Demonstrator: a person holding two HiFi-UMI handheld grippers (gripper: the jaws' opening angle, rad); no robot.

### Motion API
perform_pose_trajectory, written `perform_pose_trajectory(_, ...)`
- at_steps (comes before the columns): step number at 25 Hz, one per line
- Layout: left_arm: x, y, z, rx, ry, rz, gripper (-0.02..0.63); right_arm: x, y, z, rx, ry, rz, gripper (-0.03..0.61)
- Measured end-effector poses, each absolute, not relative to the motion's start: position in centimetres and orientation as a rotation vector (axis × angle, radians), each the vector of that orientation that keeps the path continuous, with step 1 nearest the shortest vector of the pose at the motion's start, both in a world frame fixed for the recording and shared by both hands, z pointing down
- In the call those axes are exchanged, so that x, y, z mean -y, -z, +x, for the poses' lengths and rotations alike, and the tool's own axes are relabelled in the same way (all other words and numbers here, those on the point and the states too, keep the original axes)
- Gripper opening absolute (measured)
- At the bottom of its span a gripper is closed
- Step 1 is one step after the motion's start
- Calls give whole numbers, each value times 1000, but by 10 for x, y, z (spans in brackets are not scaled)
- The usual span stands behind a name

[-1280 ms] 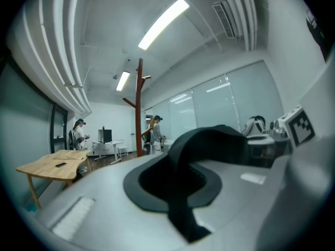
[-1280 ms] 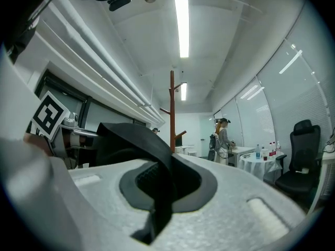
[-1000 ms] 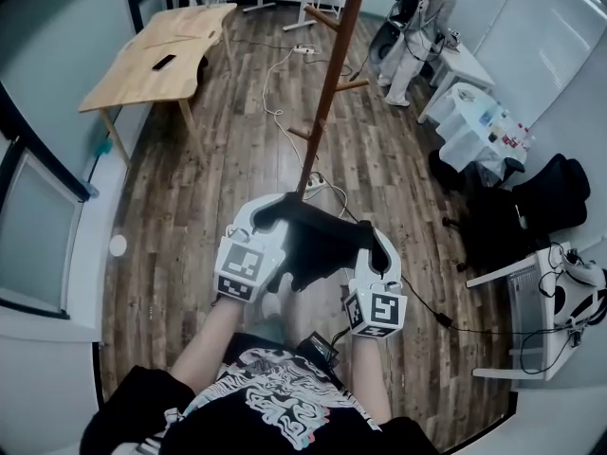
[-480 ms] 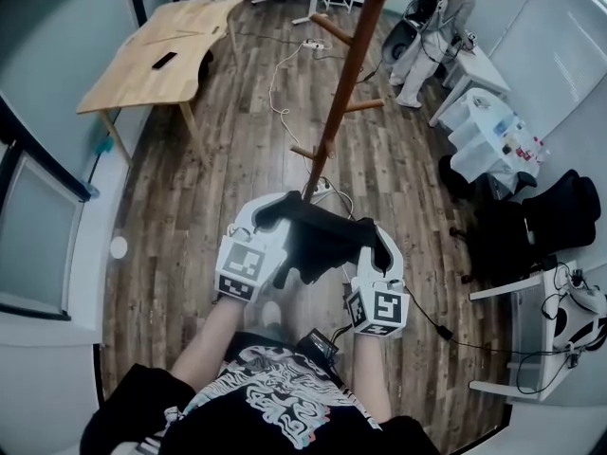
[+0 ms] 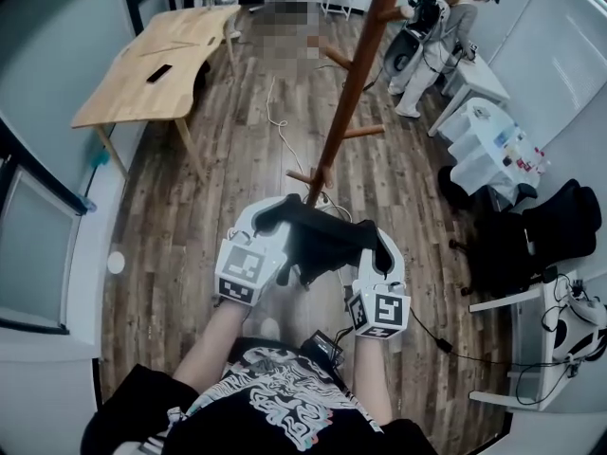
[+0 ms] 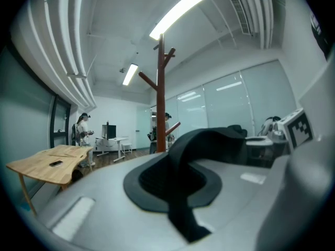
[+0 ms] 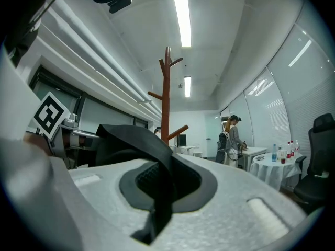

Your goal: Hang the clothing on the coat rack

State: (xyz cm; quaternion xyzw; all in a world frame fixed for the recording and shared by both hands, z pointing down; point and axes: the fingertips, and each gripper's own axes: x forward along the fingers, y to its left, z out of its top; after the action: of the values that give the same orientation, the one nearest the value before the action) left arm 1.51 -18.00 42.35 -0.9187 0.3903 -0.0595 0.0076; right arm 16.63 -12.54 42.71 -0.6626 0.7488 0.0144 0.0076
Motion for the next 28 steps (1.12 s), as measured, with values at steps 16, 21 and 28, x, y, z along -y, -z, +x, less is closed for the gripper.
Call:
perform_pose_trajectory(16, 217, -420, 8, -1215, 176, -2875, 13, 160, -422, 161, -2336, -99, -2080, 11)
perform_pose_trajectory(21, 215, -413, 8, -1205, 180, -2870, 14, 160, -419, 163, -2338, -92, -2087, 11)
perform_pose_trajectory(28, 215, -419, 6, -1204, 180, -2880, 14, 159, -425, 162, -2337, -70, -2095, 11)
